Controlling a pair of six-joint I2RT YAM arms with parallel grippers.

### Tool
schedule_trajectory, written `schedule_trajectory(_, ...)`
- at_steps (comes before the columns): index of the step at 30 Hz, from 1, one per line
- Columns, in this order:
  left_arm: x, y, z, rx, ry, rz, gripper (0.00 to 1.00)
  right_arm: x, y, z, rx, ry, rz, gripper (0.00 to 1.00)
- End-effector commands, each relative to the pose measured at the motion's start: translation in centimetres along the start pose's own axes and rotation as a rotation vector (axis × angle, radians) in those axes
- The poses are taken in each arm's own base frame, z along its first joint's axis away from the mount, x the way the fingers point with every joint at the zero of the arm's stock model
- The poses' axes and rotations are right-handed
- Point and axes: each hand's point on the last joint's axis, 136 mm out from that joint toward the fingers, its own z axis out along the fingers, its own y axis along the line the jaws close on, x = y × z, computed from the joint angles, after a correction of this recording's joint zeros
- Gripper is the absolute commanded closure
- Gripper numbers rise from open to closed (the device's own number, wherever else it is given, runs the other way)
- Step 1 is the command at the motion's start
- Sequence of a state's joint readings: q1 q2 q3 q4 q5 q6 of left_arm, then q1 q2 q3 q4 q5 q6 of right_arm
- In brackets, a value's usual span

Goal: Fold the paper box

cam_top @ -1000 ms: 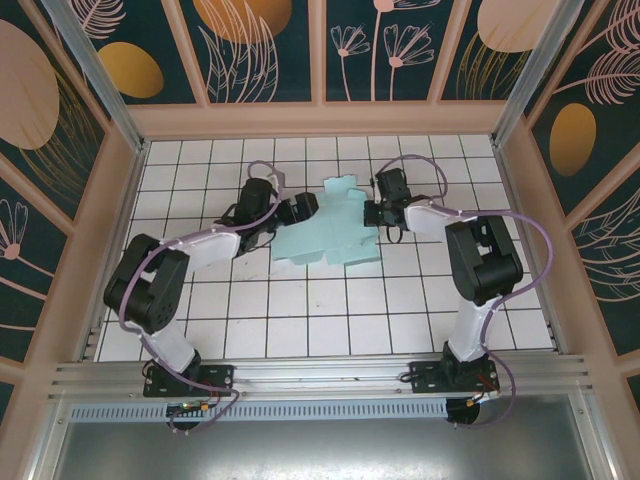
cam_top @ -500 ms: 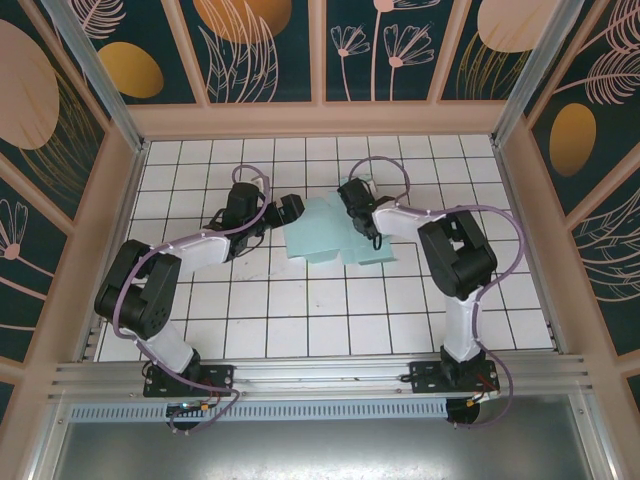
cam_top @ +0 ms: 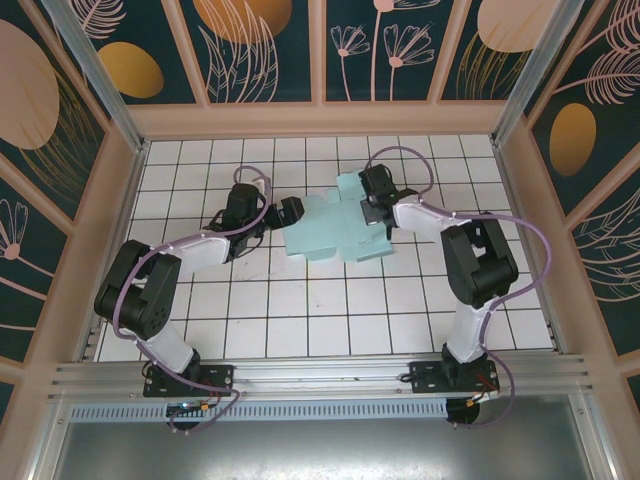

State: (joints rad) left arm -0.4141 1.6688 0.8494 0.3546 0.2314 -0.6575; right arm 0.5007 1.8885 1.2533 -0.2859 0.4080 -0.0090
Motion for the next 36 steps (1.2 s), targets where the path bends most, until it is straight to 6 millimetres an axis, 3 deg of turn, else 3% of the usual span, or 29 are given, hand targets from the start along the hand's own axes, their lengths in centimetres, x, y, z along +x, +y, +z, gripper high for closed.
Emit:
schedule_trajectory(1,-0.1,-0.4,0.0,0.023,0.011,0.025,0.05,1.7,-0.3,1.0,0.216,0.067,-0.183,1.0)
schedule_trajectory(3,-0.1,-0.5,0.0,0.028,0.012,0.026,0.05,2.3,-0.5,1.5,0.293,0.092,-0.224,1.0)
schedule_trajectory(5,-0.2,-0.6,-0.1,0.031,0.007,0.029,0.05,2.6,0.1,1.8,0.265,0.097,-0.217,1.0)
schedule_trajectory(10,-0.4,-0.6,-0.5,0.013,0.009,0.047,0.05,0.3,3.6,-0.5,-0.099,-0.013,-0.019,1.0)
schedule_trajectory(13,-0.8,-0.7,-0.6,0.006,-0.002,0.059,0.05,-0.6,2.7,-1.0,-0.19,-0.039,0.067,1.0)
schedule_trajectory(15,-1.0,-0.7,-0.6,0.002,-0.004,0.063,0.05,-0.1,1.6,-0.3,-0.077,-0.012,0.021,1.0)
schedule_trajectory(19,-1.1,-0.8,-0.4,0.007,-0.003,0.061,0.05,1.6,0.1,1.3,0.309,0.064,-0.229,1.0)
schedule_trajectory(21,-1.0,-0.9,-0.4,0.013,-0.001,0.06,0.05,1.5,0.5,1.2,0.332,0.041,-0.243,1.0)
schedule_trajectory(24,-0.9,-0.8,-0.5,0.01,0.001,0.065,0.04,0.3,1.5,0.1,0.203,-0.03,-0.14,1.0)
schedule_trajectory(28,-0.7,-1.0,-0.2,0.022,0.022,0.069,0.04,-1.8,4.8,-2.6,-0.219,-0.113,0.066,1.0)
schedule_trajectory(30,-0.6,-1.2,0.1,0.033,0.036,0.067,0.03,-2.1,4.3,-2.8,-0.289,-0.122,0.122,1.0)
schedule_trajectory(32,-0.6,-1.4,0.3,0.042,0.037,0.062,0.03,-1.5,3.5,-1.9,-0.202,-0.084,0.089,1.0)
schedule_trajectory(36,-0.9,-1.5,0.2,0.046,0.027,0.061,0.03,0.3,1.3,0.0,0.157,0.002,-0.118,1.0)
